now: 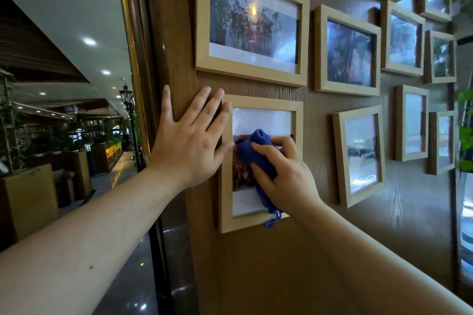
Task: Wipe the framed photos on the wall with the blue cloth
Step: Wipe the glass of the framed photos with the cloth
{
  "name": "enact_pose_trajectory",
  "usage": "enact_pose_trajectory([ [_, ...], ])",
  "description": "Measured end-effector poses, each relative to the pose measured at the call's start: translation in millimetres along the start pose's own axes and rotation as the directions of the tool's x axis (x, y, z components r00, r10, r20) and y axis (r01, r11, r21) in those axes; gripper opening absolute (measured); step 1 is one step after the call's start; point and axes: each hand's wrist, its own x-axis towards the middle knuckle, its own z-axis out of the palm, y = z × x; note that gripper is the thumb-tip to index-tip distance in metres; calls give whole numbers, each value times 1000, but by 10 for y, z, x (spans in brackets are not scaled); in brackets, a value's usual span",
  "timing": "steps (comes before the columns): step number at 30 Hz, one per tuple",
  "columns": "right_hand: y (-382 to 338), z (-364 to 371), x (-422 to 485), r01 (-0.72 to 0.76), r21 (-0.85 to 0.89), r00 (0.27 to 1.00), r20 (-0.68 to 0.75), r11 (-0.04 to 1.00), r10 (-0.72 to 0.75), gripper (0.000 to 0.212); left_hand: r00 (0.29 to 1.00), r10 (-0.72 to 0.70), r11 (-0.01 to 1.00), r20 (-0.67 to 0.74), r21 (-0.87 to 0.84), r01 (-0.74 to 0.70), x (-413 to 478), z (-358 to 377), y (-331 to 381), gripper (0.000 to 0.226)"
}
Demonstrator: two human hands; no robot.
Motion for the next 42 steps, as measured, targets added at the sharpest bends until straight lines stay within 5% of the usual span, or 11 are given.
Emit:
enact_pose_trajectory([
  [7, 311, -86, -136, -281, -10, 956, -94, 960, 279, 40, 1000, 2, 1000, 0, -17, -2, -1, 3, -6, 65],
  [17, -95, 116, -396, 99, -76, 986, 142, 992, -87, 40, 1000, 11, 1000, -6, -22, -11, -2, 15, -14, 67],
  [26, 314, -46, -492, -47, -174, 993, 95, 984, 65, 29, 1000, 15, 1000, -15, -23, -16, -4, 25, -16, 68],
  [33, -96, 28, -604, 209, -100, 929, 332, 973, -166, 31, 1000, 16, 1000, -19, -16, -17, -10, 24, -20, 68],
  [42, 339, -175, -608, 140, -268, 941, 337, 953, -44, 26, 999, 19, 1000, -30, -23, -20, -14, 30, -24, 68],
])
